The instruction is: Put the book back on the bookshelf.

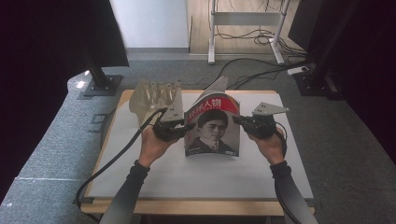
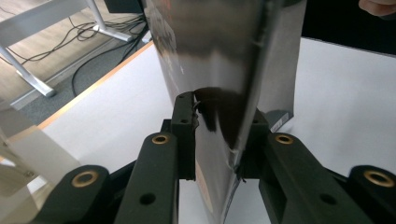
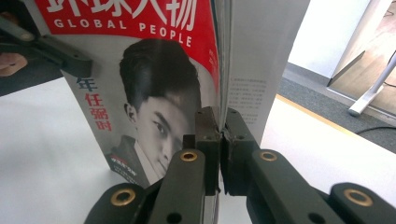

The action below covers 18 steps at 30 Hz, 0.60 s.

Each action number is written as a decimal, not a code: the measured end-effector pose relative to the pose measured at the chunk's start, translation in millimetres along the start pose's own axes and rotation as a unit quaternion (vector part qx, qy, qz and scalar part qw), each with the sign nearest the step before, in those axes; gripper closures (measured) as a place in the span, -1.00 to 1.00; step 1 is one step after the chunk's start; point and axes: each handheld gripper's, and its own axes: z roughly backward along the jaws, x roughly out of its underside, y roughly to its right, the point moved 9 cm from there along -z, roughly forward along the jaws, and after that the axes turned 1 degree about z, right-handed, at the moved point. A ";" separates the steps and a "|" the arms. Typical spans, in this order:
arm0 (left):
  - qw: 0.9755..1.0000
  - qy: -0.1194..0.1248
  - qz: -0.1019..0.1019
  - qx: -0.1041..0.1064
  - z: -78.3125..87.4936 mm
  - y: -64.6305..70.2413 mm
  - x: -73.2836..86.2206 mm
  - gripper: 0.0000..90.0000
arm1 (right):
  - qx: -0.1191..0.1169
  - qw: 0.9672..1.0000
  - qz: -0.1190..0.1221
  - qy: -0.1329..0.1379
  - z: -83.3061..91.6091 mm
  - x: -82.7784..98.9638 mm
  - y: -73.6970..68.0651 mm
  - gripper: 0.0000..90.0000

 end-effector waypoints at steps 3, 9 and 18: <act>1.000 0.001 0.003 -0.004 -4.4 -3.4 -2.5 0.72 | -0.001 1.000 -0.001 0.000 1.5 2.1 1.6 0.90; 1.000 0.003 0.015 -0.007 -3.8 -10.8 -2.6 0.91 | -0.002 1.000 -0.005 0.000 3.6 5.4 4.3 0.87; 0.999 0.011 0.030 0.013 10.8 -14.3 -3.7 0.92 | 0.011 1.000 -0.016 -0.008 10.5 17.3 15.3 0.48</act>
